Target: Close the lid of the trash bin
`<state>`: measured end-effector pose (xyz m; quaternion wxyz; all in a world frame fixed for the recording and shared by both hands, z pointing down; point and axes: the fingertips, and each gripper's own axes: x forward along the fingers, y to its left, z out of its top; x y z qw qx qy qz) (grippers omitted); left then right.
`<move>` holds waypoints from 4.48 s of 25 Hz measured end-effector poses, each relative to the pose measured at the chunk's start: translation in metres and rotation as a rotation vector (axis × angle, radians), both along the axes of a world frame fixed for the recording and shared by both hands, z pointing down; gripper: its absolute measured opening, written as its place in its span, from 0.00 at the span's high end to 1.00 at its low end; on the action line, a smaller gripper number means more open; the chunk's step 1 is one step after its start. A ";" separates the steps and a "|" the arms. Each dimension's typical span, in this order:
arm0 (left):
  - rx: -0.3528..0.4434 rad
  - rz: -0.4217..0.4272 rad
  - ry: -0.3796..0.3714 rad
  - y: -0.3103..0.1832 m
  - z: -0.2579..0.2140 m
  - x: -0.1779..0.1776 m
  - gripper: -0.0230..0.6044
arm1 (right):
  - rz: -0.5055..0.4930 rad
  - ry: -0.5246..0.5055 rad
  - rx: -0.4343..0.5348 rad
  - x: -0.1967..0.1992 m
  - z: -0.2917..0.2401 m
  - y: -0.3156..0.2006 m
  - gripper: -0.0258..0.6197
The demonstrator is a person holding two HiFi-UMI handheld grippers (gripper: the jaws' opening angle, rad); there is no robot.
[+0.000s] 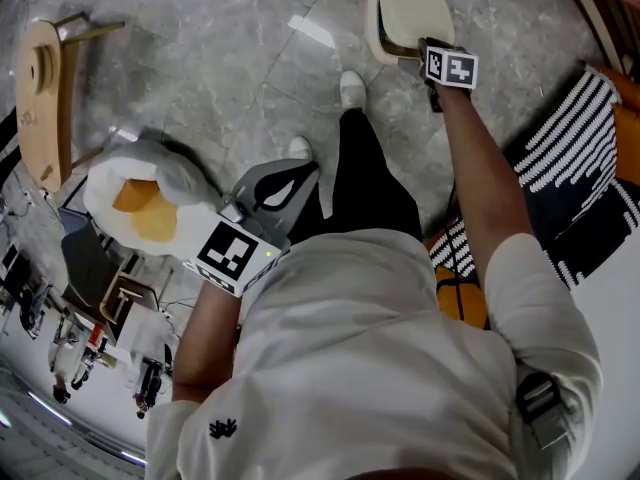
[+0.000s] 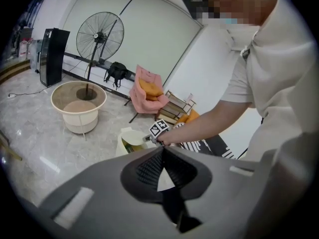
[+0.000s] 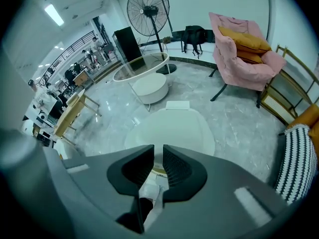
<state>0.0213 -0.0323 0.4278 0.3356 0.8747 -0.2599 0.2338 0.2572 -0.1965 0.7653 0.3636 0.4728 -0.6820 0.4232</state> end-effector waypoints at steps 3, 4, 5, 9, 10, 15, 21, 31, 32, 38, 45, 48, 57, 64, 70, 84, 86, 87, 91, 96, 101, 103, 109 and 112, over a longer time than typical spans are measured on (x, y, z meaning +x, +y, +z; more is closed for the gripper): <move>-0.024 -0.011 0.003 0.000 0.003 0.001 0.87 | -0.005 0.005 -0.015 -0.001 0.009 0.005 0.88; -0.031 -0.012 0.003 0.000 0.003 0.001 0.87 | -0.006 0.007 -0.019 -0.001 0.012 0.007 0.88; -0.025 -0.009 0.003 0.000 0.004 0.001 0.87 | -0.007 0.009 -0.024 -0.001 0.015 0.009 0.88; -0.057 -0.015 -0.001 -0.002 0.007 0.005 0.87 | -0.014 0.014 -0.044 0.000 0.028 0.016 0.88; -0.074 -0.018 -0.003 -0.002 0.008 0.007 0.87 | -0.017 0.016 -0.049 0.000 0.032 0.018 0.88; -0.087 -0.019 -0.003 -0.005 0.014 0.007 0.87 | -0.035 0.027 -0.070 -0.002 0.047 0.024 0.88; -0.096 -0.012 -0.006 -0.006 0.020 0.011 0.87 | -0.038 0.031 -0.094 -0.003 0.062 0.032 0.88; -0.126 -0.016 -0.012 -0.012 0.042 0.020 0.87 | -0.050 0.034 -0.139 0.000 0.098 0.039 0.88; -0.129 -0.015 -0.011 -0.012 0.043 0.022 0.87 | -0.053 0.033 -0.142 0.000 0.100 0.039 0.88; -0.130 0.004 -0.017 -0.017 0.051 0.026 0.87 | -0.070 0.036 -0.160 -0.002 0.114 0.042 0.88; -0.144 0.007 -0.025 -0.021 0.060 0.029 0.87 | -0.077 0.048 -0.174 0.001 0.128 0.044 0.91; -0.145 0.007 -0.022 -0.024 0.061 0.029 0.87 | -0.091 0.055 -0.176 0.003 0.131 0.043 0.93; -0.129 0.003 -0.012 -0.022 0.063 0.024 0.87 | -0.121 0.065 -0.169 0.003 0.131 0.047 0.95; -0.072 0.022 0.011 -0.008 0.044 0.016 0.87 | -0.109 0.063 -0.120 -0.005 0.094 0.053 0.95; -0.014 0.039 0.053 0.011 0.011 0.004 0.87 | -0.073 0.050 -0.053 -0.013 0.035 0.082 0.95; 0.206 0.196 0.097 0.088 -0.060 -0.025 0.87 | -0.115 -0.067 0.190 -0.078 -0.144 0.178 0.96; 0.227 0.239 0.099 0.101 -0.072 -0.024 0.87 | -0.113 -0.093 0.236 -0.090 -0.174 0.194 0.96; 0.237 0.258 0.100 0.108 -0.078 -0.023 0.87 | -0.111 -0.108 0.259 -0.096 -0.190 0.201 0.96; 0.274 0.320 0.109 0.133 -0.098 -0.020 0.87 | -0.113 -0.151 0.345 -0.117 -0.251 0.235 0.96; 0.290 0.349 0.088 0.161 -0.109 -0.032 0.87 | -0.123 -0.201 0.426 -0.145 -0.316 0.285 0.96; 0.271 0.372 0.071 0.183 -0.112 -0.037 0.87 | -0.130 -0.249 0.490 -0.164 -0.366 0.331 0.96; 0.275 0.375 0.075 0.189 -0.116 -0.035 0.87 | -0.133 -0.255 0.519 -0.166 -0.383 0.345 0.96; 0.296 0.377 0.079 0.202 -0.124 -0.036 0.87 | -0.144 -0.256 0.599 -0.176 -0.419 0.370 0.96; 0.295 0.358 0.076 0.204 -0.125 -0.041 0.87 | -0.165 -0.254 0.624 -0.183 -0.430 0.378 0.96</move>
